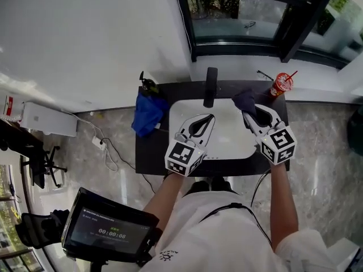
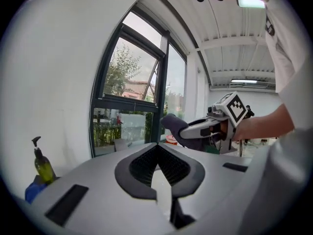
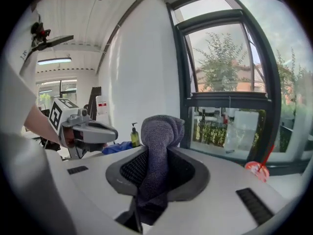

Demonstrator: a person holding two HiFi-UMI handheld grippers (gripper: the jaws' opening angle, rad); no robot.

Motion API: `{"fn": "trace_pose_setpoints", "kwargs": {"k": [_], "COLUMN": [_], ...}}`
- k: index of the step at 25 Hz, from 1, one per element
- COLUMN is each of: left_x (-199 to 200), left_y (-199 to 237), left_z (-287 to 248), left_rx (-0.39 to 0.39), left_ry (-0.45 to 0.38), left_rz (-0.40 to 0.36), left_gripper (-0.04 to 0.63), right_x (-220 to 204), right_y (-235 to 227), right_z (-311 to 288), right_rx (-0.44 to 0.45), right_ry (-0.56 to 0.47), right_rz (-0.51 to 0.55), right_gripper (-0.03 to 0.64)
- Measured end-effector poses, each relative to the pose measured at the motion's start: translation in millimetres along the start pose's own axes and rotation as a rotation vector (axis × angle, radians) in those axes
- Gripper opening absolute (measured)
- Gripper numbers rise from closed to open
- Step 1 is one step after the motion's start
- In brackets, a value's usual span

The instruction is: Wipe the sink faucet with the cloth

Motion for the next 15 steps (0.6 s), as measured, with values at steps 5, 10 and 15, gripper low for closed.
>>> {"fn": "trace_pose_setpoints", "kwargs": {"k": [5,10,15], "left_x": [11.8,24.4,25.4], "left_y": [27.3,47.3,52.9], "left_z": [11.1,19.2,25.9], "left_rx": [0.072,0.125,0.155], "left_ry": [-0.042,-0.067,-0.079], "left_rz": [0.017,0.029,0.05], "left_gripper": [0.0,0.0,0.0], "right_x": [40.2,48.7,35.5], "right_y": [2.0,-10.9,-33.9], "right_z": [-40.6,-83.3,-139.8], "right_rx": [0.088,0.136,0.171], "right_ry": [-0.038,0.008,0.131], "right_rz": [0.094,0.198,0.389], "right_gripper": [0.103,0.103,0.103]}}
Point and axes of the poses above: the fingertips, and each gripper's own axes: z backward along the fingers, y to its left, x out of its top, the point moved 1 cm from there along z, backward along the fingers, and after that the axes turned 13 degrees about z, right-handed, at the moved point
